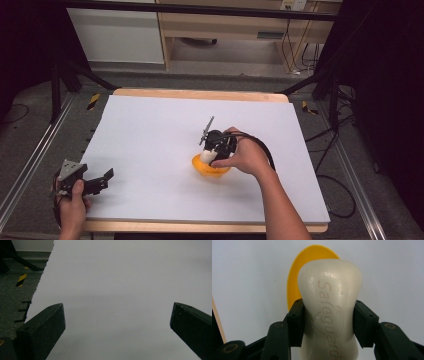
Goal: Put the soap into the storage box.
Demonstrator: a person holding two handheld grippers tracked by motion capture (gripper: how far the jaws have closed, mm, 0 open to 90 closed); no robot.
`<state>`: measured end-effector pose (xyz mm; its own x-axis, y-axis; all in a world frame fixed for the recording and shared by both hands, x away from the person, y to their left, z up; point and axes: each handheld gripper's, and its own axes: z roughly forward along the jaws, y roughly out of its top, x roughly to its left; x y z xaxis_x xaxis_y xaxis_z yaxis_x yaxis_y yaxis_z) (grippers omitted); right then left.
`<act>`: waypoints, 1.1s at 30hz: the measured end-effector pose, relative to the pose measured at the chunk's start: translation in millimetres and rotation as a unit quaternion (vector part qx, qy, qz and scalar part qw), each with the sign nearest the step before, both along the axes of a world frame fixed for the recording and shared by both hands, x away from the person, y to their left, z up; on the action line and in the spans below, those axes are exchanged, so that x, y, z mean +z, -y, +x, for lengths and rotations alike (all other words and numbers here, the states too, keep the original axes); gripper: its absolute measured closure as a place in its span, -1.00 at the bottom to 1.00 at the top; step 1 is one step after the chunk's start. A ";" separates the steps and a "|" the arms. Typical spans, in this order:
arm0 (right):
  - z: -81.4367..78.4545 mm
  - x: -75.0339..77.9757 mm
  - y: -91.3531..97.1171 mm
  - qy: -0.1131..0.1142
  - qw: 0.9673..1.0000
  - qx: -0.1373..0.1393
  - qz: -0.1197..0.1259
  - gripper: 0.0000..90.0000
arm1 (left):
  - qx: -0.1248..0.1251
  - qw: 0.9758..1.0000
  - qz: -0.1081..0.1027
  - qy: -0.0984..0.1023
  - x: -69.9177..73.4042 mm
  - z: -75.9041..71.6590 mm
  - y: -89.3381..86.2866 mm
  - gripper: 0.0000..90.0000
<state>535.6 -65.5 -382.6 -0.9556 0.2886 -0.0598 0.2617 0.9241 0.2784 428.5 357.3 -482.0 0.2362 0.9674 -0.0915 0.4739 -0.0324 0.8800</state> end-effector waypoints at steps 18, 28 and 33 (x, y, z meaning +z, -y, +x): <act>4.6 -8.8 -9.9 -0.014 1.000 0.007 -0.012 0.10 | 0.000 1.000 0.000 0.000 0.0 -0.1 0.0 -1.00; 2.9 -2.3 0.3 -0.008 0.999 -0.031 0.027 -0.22 | 0.001 1.000 0.000 0.000 0.0 0.1 0.1 -1.00; 4.0 4.5 10.0 0.003 0.997 -0.050 0.059 -0.43 | 0.001 1.000 0.000 0.000 -0.1 0.1 0.1 -1.00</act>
<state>539.6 -75.5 -378.2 -0.9212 0.3883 -0.0264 0.3490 0.8541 0.3856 428.5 357.1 -482.0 0.2348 0.9677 -0.0919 0.4738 -0.0313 0.8801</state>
